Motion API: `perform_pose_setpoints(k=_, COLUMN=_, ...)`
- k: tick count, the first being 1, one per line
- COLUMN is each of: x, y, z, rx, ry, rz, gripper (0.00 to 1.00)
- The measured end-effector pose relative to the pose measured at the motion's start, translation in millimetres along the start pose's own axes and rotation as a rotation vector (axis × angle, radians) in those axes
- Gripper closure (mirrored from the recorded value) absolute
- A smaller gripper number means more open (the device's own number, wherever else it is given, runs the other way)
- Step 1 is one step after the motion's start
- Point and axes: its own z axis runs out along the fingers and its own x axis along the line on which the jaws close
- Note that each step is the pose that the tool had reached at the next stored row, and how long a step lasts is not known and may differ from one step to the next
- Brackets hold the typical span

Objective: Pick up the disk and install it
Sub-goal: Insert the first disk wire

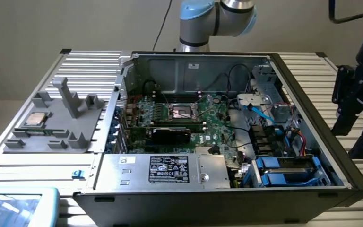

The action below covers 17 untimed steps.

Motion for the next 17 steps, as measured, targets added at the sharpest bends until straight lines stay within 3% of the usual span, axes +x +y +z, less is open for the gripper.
perform_pose_setpoints(k=4, x=-0.7, y=-9.7, z=-0.8, rx=-0.0188, ry=-0.0058, rz=0.003, gripper=0.46)
perform_pose_setpoints(k=9, x=-0.7, y=-19.8, z=-1.4, rx=-0.0546, ry=-0.0235, rz=0.008, gripper=0.46)
perform_pose_setpoints(k=11, x=0.8, y=-22.5, z=-1.7, rx=-0.0661, ry=-0.0289, rz=0.010, gripper=0.46)
perform_pose_setpoints(k=17, x=9.5, y=-31.0, z=-2.8, rx=-0.0873, ry=-0.0356, rz=0.013, gripper=0.46)
